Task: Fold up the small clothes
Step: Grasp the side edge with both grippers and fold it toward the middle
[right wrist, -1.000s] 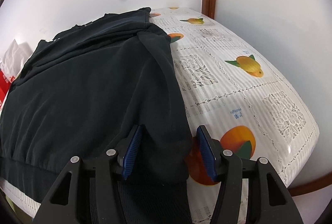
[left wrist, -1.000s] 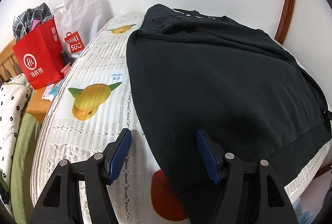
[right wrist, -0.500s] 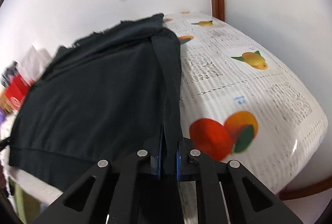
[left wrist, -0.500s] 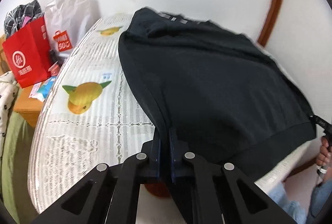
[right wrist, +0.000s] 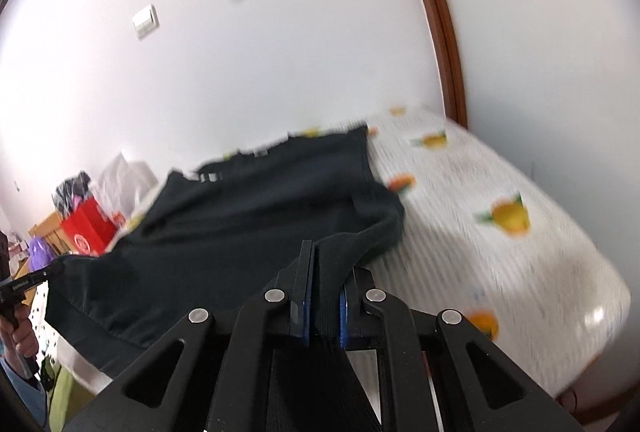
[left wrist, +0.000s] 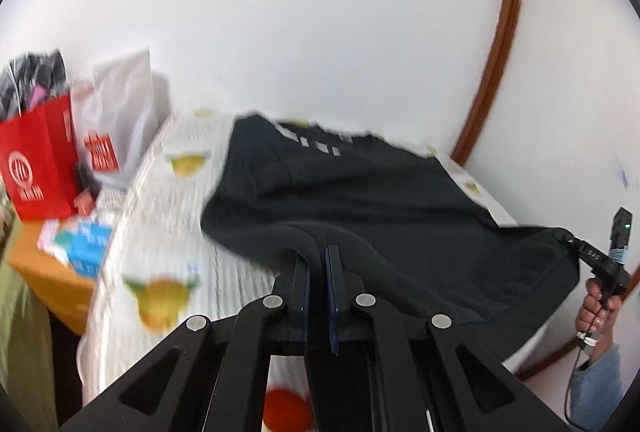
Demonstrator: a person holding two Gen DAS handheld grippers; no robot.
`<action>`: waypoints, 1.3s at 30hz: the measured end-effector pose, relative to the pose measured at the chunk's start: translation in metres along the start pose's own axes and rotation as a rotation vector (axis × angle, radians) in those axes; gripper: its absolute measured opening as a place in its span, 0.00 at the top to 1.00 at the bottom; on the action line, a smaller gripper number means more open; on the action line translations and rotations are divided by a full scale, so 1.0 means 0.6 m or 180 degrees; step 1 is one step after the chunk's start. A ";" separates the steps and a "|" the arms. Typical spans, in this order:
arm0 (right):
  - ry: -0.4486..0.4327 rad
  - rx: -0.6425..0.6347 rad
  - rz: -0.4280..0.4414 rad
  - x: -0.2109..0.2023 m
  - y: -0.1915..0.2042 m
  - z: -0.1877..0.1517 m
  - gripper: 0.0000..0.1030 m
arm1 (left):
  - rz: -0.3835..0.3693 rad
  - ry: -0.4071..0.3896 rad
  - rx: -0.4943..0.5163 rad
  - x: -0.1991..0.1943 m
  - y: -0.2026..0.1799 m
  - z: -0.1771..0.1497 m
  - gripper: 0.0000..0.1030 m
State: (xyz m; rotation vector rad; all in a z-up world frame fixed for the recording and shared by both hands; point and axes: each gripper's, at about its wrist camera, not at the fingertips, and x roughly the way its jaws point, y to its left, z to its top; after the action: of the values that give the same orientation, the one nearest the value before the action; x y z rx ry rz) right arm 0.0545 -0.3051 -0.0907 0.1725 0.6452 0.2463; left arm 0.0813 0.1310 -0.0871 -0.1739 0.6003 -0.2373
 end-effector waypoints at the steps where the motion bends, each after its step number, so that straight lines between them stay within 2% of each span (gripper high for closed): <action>1: -0.0044 0.0004 0.0027 0.005 0.003 0.015 0.91 | 0.0028 -0.0035 -0.0040 0.007 0.005 0.016 0.94; 6: -0.0168 0.0098 0.0032 0.048 0.007 0.091 0.91 | 0.0161 -0.0155 -0.0236 0.059 0.031 0.078 0.94; 10: -0.0182 0.0095 -0.0027 0.103 0.013 0.142 0.91 | 0.0237 -0.0130 -0.0363 0.114 0.047 0.115 0.94; 14: -0.0114 0.0059 -0.0082 0.174 0.019 0.178 0.91 | 0.0504 -0.0065 -0.0237 0.171 0.041 0.138 0.94; 17: -0.0060 0.0051 -0.0174 0.229 0.016 0.195 0.91 | 0.0606 0.0000 -0.0204 0.214 0.043 0.150 0.93; 23: 0.0103 0.0108 -0.0263 0.322 0.004 0.212 0.91 | 0.0741 0.0149 -0.0260 0.286 0.063 0.164 0.93; 31: 0.0542 -0.0039 -0.0583 0.442 -0.013 0.179 0.90 | 0.1009 0.0407 -0.0123 0.360 0.070 0.147 0.91; 35: 0.0711 -0.0137 -0.0760 0.473 -0.019 0.163 0.86 | 0.1053 0.0479 -0.0082 0.373 0.071 0.144 0.89; 37: 0.0760 -0.0162 -0.0767 0.469 -0.020 0.162 0.75 | 0.1039 0.0510 -0.0042 0.366 0.068 0.143 0.86; 39: 0.0803 -0.0179 -0.0755 0.446 -0.023 0.163 0.60 | 0.0979 0.0531 0.0008 0.354 0.063 0.141 0.72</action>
State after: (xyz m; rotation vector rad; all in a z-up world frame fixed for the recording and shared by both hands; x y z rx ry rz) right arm 0.3234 -0.2514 -0.1701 0.0092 0.9007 0.0570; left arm 0.3062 0.1178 -0.1414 -0.0577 0.7828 0.0459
